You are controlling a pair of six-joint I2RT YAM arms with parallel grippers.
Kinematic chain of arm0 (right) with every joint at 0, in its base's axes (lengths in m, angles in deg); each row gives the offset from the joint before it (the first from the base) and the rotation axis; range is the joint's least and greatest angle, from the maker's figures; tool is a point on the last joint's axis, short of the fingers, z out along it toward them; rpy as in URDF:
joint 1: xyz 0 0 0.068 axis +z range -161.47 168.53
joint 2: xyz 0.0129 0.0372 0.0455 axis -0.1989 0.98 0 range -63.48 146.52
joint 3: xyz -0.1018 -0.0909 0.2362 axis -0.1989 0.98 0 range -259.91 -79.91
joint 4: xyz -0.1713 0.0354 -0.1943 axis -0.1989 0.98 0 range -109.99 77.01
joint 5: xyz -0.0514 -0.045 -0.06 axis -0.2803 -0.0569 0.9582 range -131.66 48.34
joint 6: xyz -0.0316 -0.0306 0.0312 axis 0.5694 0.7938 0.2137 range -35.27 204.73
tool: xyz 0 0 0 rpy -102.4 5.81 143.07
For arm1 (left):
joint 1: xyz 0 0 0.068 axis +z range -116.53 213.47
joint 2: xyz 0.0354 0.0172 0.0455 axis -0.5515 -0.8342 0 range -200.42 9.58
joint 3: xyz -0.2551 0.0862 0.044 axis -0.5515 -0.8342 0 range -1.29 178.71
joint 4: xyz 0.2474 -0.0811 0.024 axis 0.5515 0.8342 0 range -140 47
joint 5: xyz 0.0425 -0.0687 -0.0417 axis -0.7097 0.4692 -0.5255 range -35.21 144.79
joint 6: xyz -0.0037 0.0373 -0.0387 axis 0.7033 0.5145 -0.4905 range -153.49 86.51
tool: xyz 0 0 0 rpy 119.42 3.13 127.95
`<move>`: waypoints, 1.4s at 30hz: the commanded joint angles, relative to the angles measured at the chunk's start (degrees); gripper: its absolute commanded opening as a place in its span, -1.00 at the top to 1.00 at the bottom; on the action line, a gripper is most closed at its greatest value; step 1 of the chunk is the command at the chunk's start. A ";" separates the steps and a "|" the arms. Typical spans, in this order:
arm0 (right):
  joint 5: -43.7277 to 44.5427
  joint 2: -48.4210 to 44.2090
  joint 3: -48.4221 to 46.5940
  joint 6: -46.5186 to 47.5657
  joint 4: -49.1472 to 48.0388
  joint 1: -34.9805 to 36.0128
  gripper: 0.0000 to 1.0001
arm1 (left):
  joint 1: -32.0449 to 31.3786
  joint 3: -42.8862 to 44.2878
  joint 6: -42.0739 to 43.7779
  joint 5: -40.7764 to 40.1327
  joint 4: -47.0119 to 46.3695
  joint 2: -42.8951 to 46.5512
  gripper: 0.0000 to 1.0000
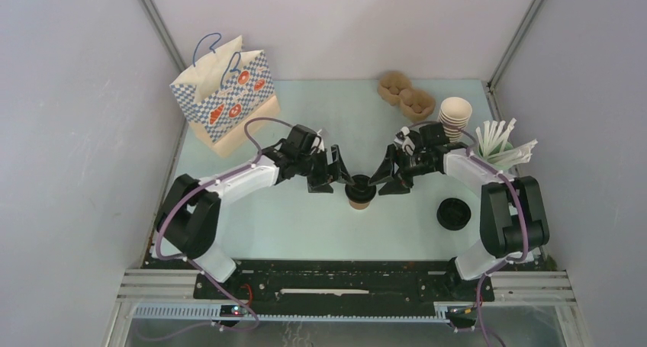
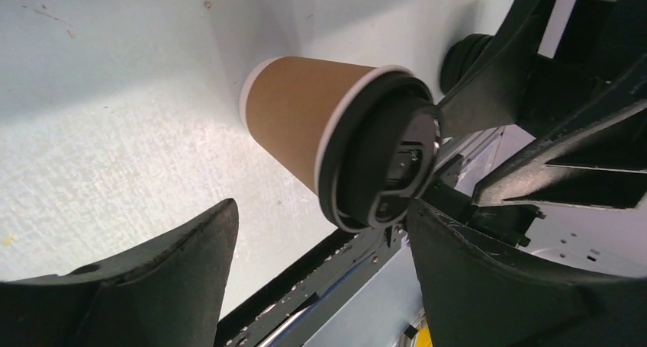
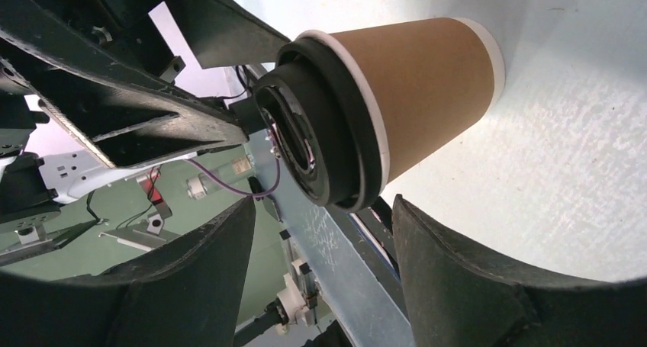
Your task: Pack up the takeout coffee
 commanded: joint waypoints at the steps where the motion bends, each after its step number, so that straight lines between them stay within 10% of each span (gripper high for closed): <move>1: -1.68 2.29 -0.70 1.20 -2.72 0.78 -0.46 | 0.33 2.82 2.93 1.99 -0.94 -1.43 -0.70; 28: 18.14 6.58 15.05 -4.10 -16.25 1.01 -0.07 | 0.15 -4.70 9.45 -8.58 4.69 -10.12 -0.45; 42: 2.35 -5.86 9.22 -7.73 -16.04 1.99 -0.56 | -2.86 6.83 11.70 -8.11 10.45 -7.92 -0.51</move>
